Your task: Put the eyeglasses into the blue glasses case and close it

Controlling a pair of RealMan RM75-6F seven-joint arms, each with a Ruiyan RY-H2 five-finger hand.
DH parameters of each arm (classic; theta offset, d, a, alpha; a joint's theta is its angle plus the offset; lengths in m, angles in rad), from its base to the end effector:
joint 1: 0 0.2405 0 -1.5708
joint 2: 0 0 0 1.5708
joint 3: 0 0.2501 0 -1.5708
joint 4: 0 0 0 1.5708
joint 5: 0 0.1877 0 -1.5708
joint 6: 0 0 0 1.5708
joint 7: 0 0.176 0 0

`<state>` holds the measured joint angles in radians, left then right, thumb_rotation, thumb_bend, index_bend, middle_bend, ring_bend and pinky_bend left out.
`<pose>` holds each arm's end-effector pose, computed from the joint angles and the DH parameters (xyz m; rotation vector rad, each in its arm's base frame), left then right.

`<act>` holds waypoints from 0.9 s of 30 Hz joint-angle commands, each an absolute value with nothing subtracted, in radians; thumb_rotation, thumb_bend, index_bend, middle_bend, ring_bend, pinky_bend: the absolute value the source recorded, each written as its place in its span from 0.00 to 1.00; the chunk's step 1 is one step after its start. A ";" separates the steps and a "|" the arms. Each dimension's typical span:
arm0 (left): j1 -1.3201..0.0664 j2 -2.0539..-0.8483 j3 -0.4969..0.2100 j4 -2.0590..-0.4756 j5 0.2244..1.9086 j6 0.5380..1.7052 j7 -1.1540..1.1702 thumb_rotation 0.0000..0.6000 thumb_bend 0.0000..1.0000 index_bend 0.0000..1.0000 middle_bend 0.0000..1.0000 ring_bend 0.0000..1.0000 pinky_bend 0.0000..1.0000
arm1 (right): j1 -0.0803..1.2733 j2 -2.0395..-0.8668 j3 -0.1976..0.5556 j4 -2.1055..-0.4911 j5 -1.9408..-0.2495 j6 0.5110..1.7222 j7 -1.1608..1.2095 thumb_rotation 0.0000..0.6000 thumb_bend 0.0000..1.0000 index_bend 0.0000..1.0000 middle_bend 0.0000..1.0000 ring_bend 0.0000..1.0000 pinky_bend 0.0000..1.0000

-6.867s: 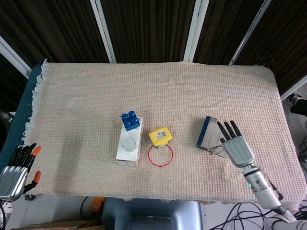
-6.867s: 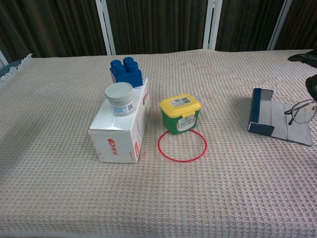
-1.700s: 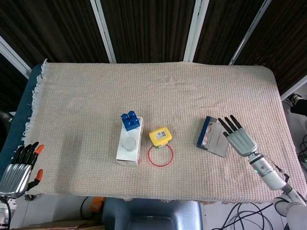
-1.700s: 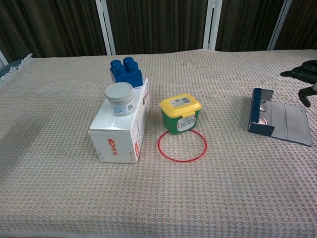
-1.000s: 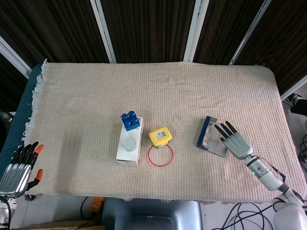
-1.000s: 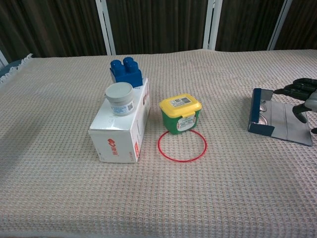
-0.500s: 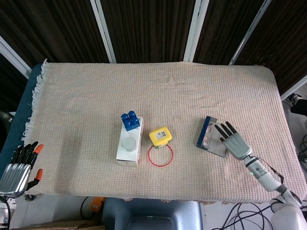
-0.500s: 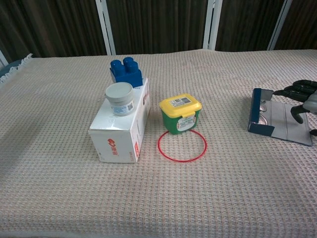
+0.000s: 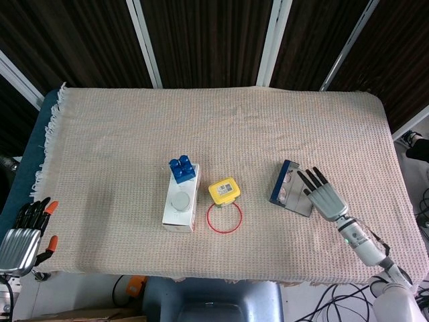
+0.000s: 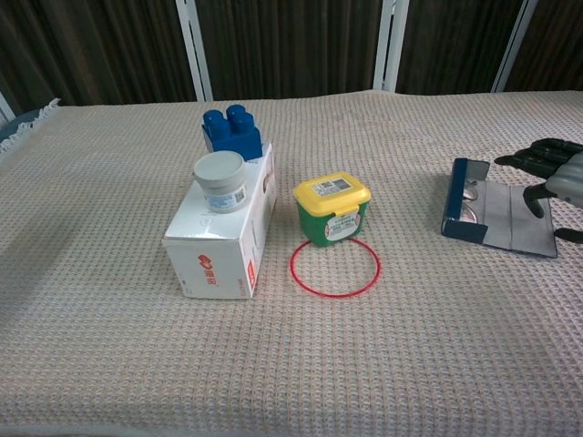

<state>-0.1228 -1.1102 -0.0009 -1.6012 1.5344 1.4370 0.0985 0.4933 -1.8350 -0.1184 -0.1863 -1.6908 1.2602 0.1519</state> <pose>-0.2940 0.2121 0.1625 -1.5260 -0.8393 -0.8015 -0.3174 -0.3496 0.0334 1.9435 -0.2409 0.5411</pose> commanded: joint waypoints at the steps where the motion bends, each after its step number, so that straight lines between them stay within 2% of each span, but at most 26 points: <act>1: -0.122 -1.110 -0.001 -1.601 1.534 1.437 0.098 1.00 0.45 0.00 0.00 0.00 0.03 | 0.503 -1.835 -0.109 -0.190 -1.684 1.270 0.155 1.00 0.45 0.62 0.09 0.00 0.00; 13: -0.120 -1.107 -0.002 -1.601 1.534 1.443 0.091 1.00 0.45 0.00 0.00 0.00 0.03 | 0.581 -1.840 -0.080 -0.225 -1.669 1.263 0.111 1.00 0.45 0.63 0.09 0.00 0.00; 27: -0.113 -1.099 -0.004 -1.597 1.537 1.456 0.068 1.00 0.45 0.00 0.00 0.00 0.04 | 0.647 -1.877 -0.049 -0.233 -1.642 1.192 0.064 1.00 0.45 0.64 0.09 0.00 0.00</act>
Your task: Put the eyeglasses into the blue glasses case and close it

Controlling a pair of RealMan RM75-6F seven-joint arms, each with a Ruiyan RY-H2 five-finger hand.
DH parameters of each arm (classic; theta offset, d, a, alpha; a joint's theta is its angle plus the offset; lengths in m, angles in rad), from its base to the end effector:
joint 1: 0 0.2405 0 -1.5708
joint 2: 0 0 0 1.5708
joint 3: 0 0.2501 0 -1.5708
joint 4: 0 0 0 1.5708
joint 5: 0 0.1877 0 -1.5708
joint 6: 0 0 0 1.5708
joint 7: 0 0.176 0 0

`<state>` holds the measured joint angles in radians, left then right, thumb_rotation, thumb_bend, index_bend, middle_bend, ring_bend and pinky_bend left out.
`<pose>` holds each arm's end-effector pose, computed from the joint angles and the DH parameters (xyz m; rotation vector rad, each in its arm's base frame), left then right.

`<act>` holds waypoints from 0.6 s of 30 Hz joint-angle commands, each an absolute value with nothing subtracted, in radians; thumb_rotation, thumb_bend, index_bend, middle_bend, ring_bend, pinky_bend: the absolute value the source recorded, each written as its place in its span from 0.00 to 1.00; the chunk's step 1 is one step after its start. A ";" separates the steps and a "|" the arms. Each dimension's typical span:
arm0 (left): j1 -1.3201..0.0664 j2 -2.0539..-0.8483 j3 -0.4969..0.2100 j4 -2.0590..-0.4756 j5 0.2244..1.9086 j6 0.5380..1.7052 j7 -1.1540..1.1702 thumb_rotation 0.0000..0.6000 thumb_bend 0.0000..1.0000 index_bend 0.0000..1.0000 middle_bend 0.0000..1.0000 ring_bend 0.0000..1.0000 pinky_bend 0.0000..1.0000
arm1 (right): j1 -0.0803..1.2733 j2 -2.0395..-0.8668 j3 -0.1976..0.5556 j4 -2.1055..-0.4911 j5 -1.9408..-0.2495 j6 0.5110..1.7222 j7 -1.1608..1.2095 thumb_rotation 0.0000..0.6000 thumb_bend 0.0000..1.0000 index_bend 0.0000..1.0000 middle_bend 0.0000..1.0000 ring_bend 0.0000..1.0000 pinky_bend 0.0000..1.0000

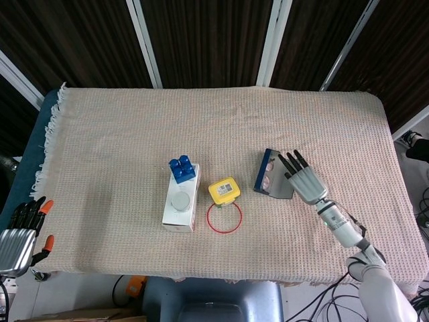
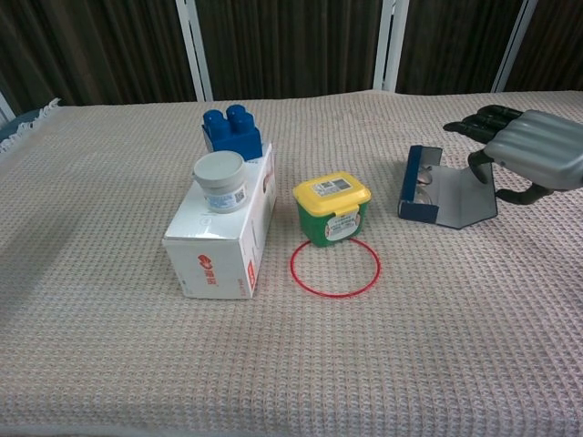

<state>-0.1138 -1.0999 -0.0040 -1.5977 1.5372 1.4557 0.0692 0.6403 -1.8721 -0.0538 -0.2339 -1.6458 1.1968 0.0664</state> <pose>-0.2952 0.2104 0.1694 -1.5043 -0.8419 -0.8214 -0.2631 -0.3947 0.0189 1.9082 -0.1675 0.6131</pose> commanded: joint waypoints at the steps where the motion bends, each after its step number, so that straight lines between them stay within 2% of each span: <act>1: -0.113 -1.099 -0.005 -1.598 1.537 1.457 0.068 1.00 0.45 0.00 0.00 0.00 0.04 | 0.650 -1.879 -0.047 -0.232 -1.640 1.190 0.062 1.00 0.45 0.65 0.09 0.00 0.00; 18: -0.110 -1.100 -0.005 -1.596 1.539 1.462 0.069 1.00 0.45 0.00 0.00 0.00 0.04 | 0.732 -1.942 -0.010 -0.223 -1.608 1.124 -0.003 1.00 0.45 0.66 0.10 0.00 0.00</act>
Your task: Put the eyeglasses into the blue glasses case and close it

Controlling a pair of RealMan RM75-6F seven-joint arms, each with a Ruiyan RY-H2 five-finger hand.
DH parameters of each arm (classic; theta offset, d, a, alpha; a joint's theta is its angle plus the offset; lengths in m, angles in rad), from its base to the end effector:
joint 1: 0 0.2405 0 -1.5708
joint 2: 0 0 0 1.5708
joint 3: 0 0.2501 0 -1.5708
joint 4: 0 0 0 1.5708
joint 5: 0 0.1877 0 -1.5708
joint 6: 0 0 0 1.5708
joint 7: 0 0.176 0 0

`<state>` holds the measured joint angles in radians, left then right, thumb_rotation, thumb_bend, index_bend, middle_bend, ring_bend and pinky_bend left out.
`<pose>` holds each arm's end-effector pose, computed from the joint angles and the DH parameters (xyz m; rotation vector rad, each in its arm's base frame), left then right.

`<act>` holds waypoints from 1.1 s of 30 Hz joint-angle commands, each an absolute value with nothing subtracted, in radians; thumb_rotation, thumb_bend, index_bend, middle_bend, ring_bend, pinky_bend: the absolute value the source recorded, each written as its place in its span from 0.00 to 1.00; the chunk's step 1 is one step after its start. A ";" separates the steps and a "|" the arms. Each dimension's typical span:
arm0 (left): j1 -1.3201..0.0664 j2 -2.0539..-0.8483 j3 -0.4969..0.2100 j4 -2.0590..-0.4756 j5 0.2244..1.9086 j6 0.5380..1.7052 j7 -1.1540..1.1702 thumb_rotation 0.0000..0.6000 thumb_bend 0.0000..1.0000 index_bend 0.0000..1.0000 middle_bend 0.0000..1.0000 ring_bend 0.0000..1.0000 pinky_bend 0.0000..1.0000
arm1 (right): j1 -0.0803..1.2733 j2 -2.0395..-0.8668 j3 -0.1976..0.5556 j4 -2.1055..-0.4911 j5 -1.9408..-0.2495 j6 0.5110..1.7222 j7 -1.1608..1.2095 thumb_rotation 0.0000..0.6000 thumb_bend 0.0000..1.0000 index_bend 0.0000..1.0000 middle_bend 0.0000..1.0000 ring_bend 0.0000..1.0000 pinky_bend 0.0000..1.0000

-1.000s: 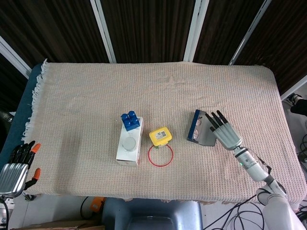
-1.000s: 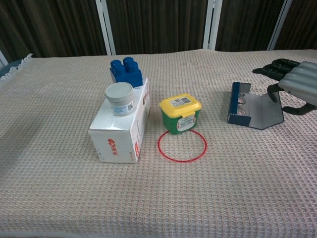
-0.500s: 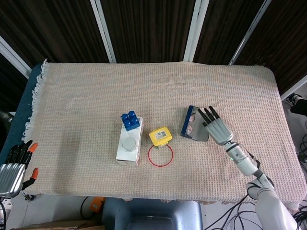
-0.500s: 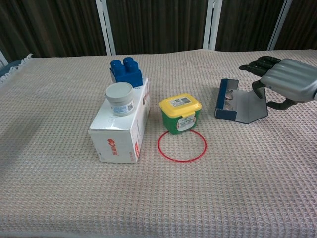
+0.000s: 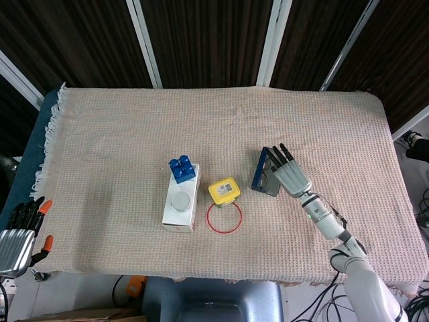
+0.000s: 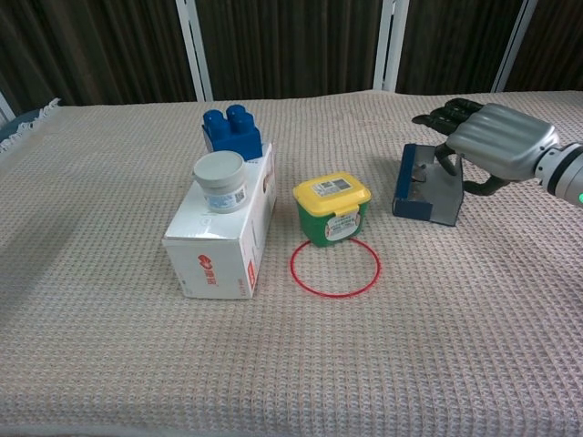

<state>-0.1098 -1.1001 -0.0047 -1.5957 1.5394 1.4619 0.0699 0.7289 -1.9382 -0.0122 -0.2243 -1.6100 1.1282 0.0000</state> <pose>-0.2955 0.2095 0.1704 -1.5007 -0.8368 -0.8221 -0.2285 -0.4161 -0.0031 1.8950 -0.1457 0.6247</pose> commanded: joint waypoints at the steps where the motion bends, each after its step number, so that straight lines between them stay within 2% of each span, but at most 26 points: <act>1: -0.110 -1.100 -0.005 -1.596 1.539 1.462 0.069 1.00 0.45 0.00 0.00 0.00 0.04 | 0.732 -1.942 -0.010 -0.223 -1.608 1.124 -0.003 1.00 0.45 0.66 0.10 0.00 0.00; 10: -0.108 -1.097 -0.004 -1.593 1.545 1.467 0.057 1.00 0.45 0.00 0.00 0.00 0.04 | 0.721 -1.945 -0.030 -0.214 -1.620 1.108 -0.012 1.00 0.47 0.67 0.10 0.00 0.00; 13: -0.107 -1.098 -0.002 -1.593 1.551 1.471 0.057 1.00 0.45 0.00 0.00 0.00 0.04 | 0.712 -1.939 -0.038 -0.213 -1.625 1.106 -0.008 1.00 0.50 0.69 0.11 0.00 0.00; 18: -0.107 -1.098 -0.001 -1.592 1.555 1.471 0.056 1.00 0.45 0.00 0.00 0.00 0.04 | 0.703 -1.929 -0.046 -0.219 -1.630 1.123 0.005 1.00 0.62 0.74 0.11 0.00 0.00; 21: -0.107 -1.098 -0.001 -1.592 1.558 1.472 0.055 1.00 0.45 0.00 0.00 0.00 0.04 | 0.691 -1.918 -0.055 -0.231 -1.641 1.159 0.013 1.00 0.66 0.76 0.11 0.00 0.00; 33: -0.101 -1.094 0.002 -1.592 1.569 1.485 0.043 1.00 0.45 0.00 0.00 0.00 0.04 | 0.566 -1.819 -0.124 -0.368 -1.708 1.373 0.012 1.00 0.66 0.76 0.11 0.00 0.00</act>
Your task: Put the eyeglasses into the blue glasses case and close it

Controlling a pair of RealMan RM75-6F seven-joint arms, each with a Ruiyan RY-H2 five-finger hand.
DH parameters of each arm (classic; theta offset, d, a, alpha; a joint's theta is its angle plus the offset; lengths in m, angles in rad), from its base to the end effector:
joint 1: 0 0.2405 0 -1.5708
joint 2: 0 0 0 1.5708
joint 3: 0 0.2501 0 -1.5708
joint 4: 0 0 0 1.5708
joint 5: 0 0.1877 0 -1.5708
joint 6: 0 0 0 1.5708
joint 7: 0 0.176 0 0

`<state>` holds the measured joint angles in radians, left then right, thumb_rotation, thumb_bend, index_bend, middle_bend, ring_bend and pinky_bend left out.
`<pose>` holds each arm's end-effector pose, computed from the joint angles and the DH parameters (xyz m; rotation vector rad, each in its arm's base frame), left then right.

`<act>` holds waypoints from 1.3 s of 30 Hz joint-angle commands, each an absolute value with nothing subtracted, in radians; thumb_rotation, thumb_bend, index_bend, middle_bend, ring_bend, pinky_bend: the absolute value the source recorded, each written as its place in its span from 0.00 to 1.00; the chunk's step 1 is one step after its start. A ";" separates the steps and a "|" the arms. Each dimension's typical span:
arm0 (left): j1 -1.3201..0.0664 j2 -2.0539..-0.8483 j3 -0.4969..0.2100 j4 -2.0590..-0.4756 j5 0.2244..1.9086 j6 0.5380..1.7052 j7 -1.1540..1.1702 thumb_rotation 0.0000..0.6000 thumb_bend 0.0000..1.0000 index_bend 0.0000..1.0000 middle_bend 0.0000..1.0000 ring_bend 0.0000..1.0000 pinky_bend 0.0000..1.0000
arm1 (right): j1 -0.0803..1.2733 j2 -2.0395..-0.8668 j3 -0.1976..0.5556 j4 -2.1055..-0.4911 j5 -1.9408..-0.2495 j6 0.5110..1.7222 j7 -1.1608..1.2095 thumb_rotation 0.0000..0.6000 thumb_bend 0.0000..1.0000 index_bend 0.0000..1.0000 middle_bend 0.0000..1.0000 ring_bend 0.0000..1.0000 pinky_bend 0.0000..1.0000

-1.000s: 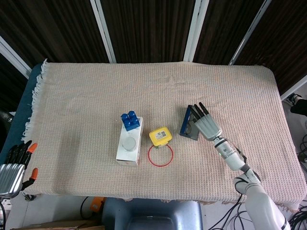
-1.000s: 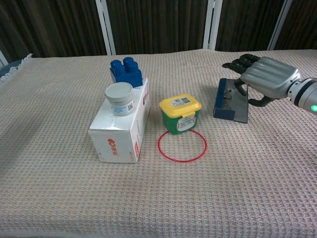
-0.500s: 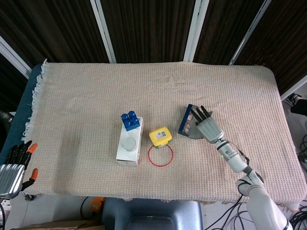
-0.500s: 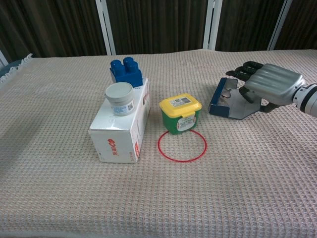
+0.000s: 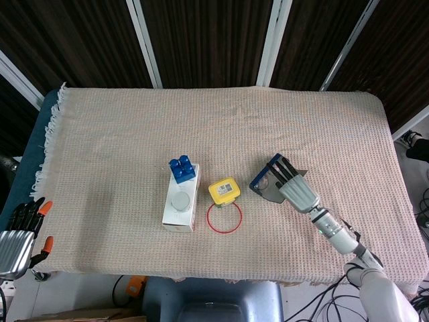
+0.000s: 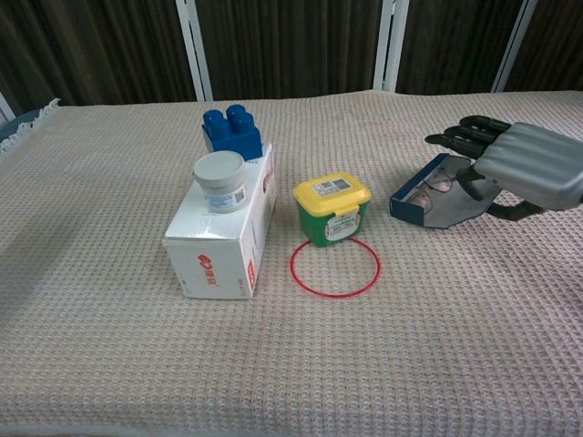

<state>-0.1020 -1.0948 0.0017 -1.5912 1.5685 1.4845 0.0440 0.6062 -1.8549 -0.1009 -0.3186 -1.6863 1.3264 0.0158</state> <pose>-0.2926 0.2059 0.1728 -1.5066 -0.8315 -0.8527 -0.2493 -0.3670 0.0077 1.9628 -0.0828 0.7152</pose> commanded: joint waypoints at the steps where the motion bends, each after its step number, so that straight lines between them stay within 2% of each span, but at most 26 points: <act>1: -0.101 -1.094 0.002 -1.592 1.570 1.486 0.043 1.00 0.45 0.00 0.00 0.00 0.04 | 0.554 -1.807 -0.132 -0.385 -1.714 1.385 0.010 1.00 0.66 0.76 0.11 0.00 0.00; 9: -0.102 -1.094 0.004 -1.594 1.572 1.481 0.044 1.00 0.45 0.00 0.00 0.00 0.04 | 0.501 -1.718 -0.169 -0.550 -1.754 1.451 -0.021 1.00 0.66 0.76 0.11 0.00 0.00; 18: -0.104 -1.093 0.002 -1.594 1.567 1.476 0.043 1.00 0.45 0.00 0.00 0.00 0.04 | 0.536 -1.659 -0.115 -0.718 -1.725 1.403 -0.031 1.00 0.66 0.76 0.11 0.00 0.00; 39: -0.100 -1.087 0.001 -1.591 1.566 1.484 0.029 1.00 0.45 0.00 0.00 0.00 0.04 | 0.617 -1.690 -0.029 -0.774 -1.672 1.250 -0.096 1.00 0.66 0.73 0.11 0.00 0.00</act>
<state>-0.0998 -1.0869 0.0008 -1.5911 1.5662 1.4838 0.0289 0.6156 -1.6885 -0.0319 -0.7763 -1.6745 1.2542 -0.0959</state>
